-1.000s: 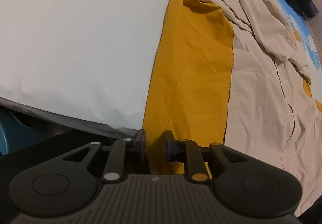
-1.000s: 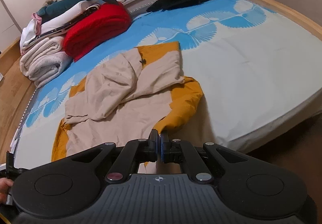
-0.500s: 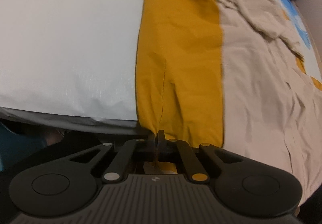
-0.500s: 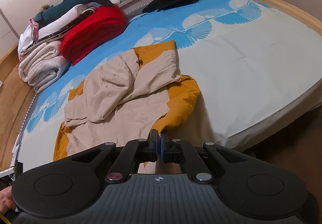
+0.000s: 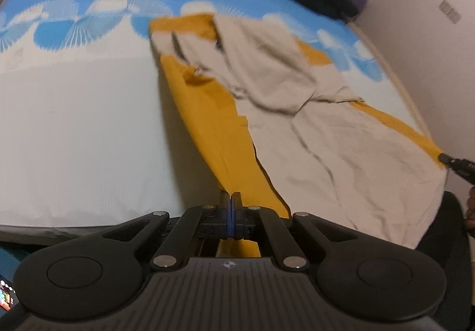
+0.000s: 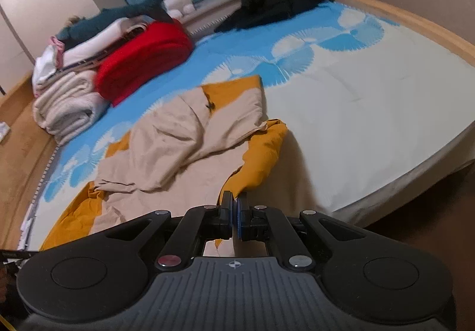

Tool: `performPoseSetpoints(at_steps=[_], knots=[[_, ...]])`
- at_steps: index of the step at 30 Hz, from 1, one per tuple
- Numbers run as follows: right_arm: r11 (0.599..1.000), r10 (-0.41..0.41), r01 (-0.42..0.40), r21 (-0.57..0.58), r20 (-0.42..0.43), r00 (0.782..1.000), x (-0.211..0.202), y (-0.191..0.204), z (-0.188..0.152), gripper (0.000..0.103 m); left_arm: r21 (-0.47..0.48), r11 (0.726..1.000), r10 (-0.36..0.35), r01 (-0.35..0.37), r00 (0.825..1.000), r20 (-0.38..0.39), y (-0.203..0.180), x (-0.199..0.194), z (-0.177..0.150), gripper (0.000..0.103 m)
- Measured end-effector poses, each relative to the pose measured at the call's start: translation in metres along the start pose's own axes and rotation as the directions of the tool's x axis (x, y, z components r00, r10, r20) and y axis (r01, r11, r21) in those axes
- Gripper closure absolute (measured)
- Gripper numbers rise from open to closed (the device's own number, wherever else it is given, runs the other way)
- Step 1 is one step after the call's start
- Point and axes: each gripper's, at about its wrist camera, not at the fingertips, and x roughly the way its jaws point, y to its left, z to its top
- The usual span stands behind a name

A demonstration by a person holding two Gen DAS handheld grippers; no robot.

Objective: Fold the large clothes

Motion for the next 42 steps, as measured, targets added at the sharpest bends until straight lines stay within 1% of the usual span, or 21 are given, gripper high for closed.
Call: performPoseSetpoints(at_steps=[5, 6, 8, 10, 12, 14, 15, 17, 19, 20, 22, 24, 25, 26, 28, 29, 31, 32, 35, 37, 42], knots=[[0.998, 0.045, -0.046, 0.03, 0.024, 0.999, -0.032, -0.007, -0.001, 0.101, 0.002, 0.999, -0.052, 0.052, 0.996, 0.075, 0.001, -0.052, 0.009, 0.103], [0.998, 0.056, -0.057, 0.032, 0.026, 0.998, -0.036, -0.007, 0.0, 0.101, -0.004, 0.999, -0.049, 0.049, 0.996, 0.08, 0.003, -0.057, 0.009, 0.103], [0.997, 0.07, -0.07, 0.034, 0.024, 0.997, -0.038, -0.005, 0.004, 0.101, -0.003, 0.999, -0.033, 0.033, 0.998, 0.06, 0.006, -0.047, 0.014, 0.103], [0.997, 0.069, -0.069, 0.034, 0.007, 0.998, -0.028, -0.004, 0.008, 0.101, -0.043, 0.998, -0.054, 0.054, 0.998, 0.017, 0.016, -0.021, 0.018, 0.103], [0.998, 0.059, -0.059, 0.023, -0.005, 0.998, -0.016, 0.0, 0.013, 0.101, -0.095, 0.995, -0.033, 0.031, 0.999, -0.024, 0.027, 0.016, 0.02, 0.096], [0.999, 0.039, -0.038, 0.02, -0.012, 0.999, -0.006, 0.002, 0.017, 0.101, -0.161, 0.986, 0.018, -0.035, 0.994, -0.107, 0.038, 0.069, 0.017, 0.068], [0.999, 0.032, -0.032, 0.021, -0.012, 0.999, -0.002, 0.003, 0.019, 0.101, -0.181, 0.981, 0.045, -0.073, 0.987, -0.153, 0.043, 0.093, 0.014, 0.066], [1.0, 0.013, -0.013, 0.017, -0.013, 1.0, 0.001, 0.002, 0.022, 0.101, -0.191, 0.969, 0.104, -0.156, 0.961, -0.257, 0.053, 0.141, 0.002, 0.065], [1.0, -0.005, 0.005, 0.004, -0.015, 1.0, 0.003, 0.002, 0.021, 0.101, -0.221, 0.958, 0.106, -0.185, 0.939, -0.328, 0.069, 0.173, -0.013, 0.065], [1.0, -0.014, 0.014, -0.001, -0.016, 1.0, 0.004, 0.001, 0.02, 0.101, -0.253, 0.949, 0.088, -0.188, 0.929, -0.359, 0.076, 0.185, -0.021, 0.062], [1.0, -0.026, 0.026, 0.0, -0.021, 0.999, 0.004, -0.004, 0.017, 0.101, -0.267, 0.947, 0.069, -0.178, 0.926, -0.372, 0.082, 0.196, -0.027, 0.056], [0.999, -0.033, 0.034, 0.008, -0.027, 0.999, 0.005, -0.009, 0.014, 0.101, -0.261, 0.949, 0.078, -0.179, 0.931, -0.356, 0.083, 0.203, -0.027, 0.05], [0.999, -0.034, 0.034, 0.013, -0.03, 0.999, 0.006, -0.012, 0.012, 0.101, -0.252, 0.952, 0.075, -0.173, 0.931, -0.357, 0.083, 0.206, -0.027, 0.045], [0.999, -0.032, 0.032, 0.021, -0.03, 0.999, 0.006, -0.014, 0.011, 0.101, -0.24, 0.957, 0.071, -0.165, 0.931, -0.357, 0.082, 0.21, -0.028, 0.044], [0.999, -0.028, 0.029, 0.029, -0.025, 0.999, 0.007, -0.016, 0.01, 0.101, -0.225, 0.964, 0.057, -0.143, 0.936, -0.348, 0.081, 0.217, -0.029, 0.046], [0.999, -0.029, 0.029, 0.031, -0.024, 0.999, 0.008, -0.017, 0.01, 0.101, -0.221, 0.967, 0.045, -0.127, 0.938, -0.344, 0.08, 0.218, -0.03, 0.065], [0.999, -0.034, 0.034, 0.03, -0.025, 0.999, 0.009, -0.016, 0.01, 0.101, -0.21, 0.974, 0.012, -0.086, 0.944, -0.33, 0.075, 0.214, -0.03, 0.094], [0.999, -0.037, 0.037, 0.03, -0.027, 0.999, 0.009, -0.016, 0.009, 0.101, -0.188, 0.979, 0.014, -0.08, 0.945, -0.327, 0.071, 0.21, -0.029, 0.101], [0.999, -0.042, 0.043, 0.031, -0.028, 0.999, 0.008, -0.016, 0.007, 0.101, -0.145, 0.987, 0.018, -0.067, 0.948, -0.318, 0.061, 0.189, -0.023, 0.103], [0.999, -0.041, 0.042, 0.035, -0.026, 0.999, 0.007, -0.017, 0.006, 0.101, -0.085, 0.995, 0.022, -0.049, 0.955, -0.297, 0.054, 0.17, -0.018, 0.103], [0.999, -0.043, 0.043, 0.006, -0.023, 0.999, 0.002, -0.01, 0.006, 0.101, -0.017, 0.999, -0.05, 0.048, 0.977, -0.209, 0.044, 0.107, -0.001, 0.103]])
